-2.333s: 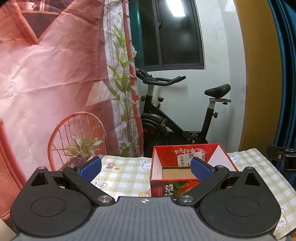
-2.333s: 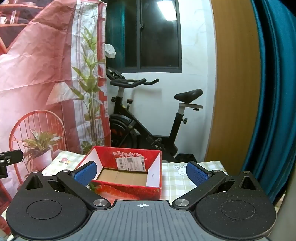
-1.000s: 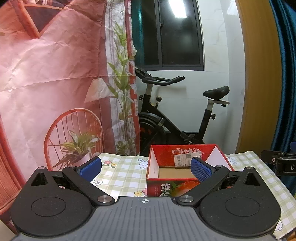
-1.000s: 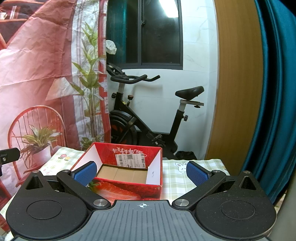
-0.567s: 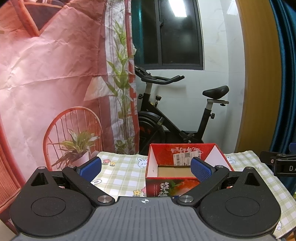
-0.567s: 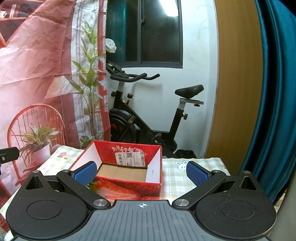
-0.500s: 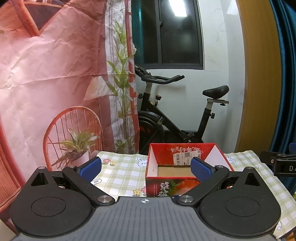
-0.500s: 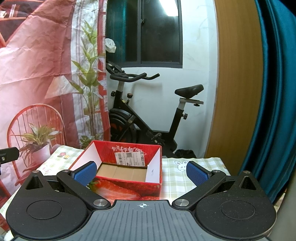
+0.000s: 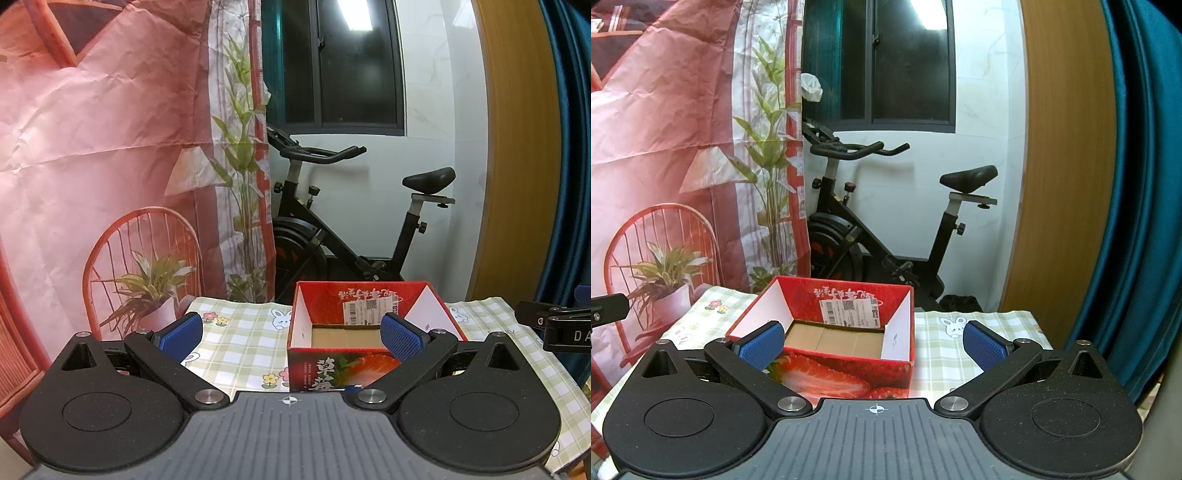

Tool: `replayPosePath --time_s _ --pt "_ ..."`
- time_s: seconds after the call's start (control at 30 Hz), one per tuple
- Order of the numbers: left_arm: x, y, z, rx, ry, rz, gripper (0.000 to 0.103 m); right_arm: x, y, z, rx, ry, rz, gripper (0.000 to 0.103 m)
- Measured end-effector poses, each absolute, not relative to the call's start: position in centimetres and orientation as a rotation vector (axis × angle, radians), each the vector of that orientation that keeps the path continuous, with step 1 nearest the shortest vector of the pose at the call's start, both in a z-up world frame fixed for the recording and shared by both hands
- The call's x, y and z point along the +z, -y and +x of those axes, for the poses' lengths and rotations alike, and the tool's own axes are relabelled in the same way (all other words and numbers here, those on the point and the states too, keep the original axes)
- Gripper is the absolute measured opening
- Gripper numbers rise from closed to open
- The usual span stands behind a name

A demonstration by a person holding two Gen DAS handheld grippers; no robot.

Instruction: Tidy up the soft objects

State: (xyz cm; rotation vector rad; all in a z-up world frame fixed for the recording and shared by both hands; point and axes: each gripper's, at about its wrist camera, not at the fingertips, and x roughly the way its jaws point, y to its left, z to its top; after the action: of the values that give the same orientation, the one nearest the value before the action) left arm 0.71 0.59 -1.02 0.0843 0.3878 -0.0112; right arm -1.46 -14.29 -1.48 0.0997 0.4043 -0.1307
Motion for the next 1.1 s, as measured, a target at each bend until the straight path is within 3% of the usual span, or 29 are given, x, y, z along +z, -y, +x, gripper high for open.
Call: replayPosePath --time_s 0.57,1.1 --pt "-2.6 -2.3 1.7 -0.045 -0.416 -0.003 0.103 -2.6 14.4 -1.2 -0.104 -0.394 0.134 0.103" --pt "-10.1 -4.0 5.3 0.040 -0.474 0.042 0.103 -12.1 13.1 2.3 0.010 -0.474 0.173 0.103"
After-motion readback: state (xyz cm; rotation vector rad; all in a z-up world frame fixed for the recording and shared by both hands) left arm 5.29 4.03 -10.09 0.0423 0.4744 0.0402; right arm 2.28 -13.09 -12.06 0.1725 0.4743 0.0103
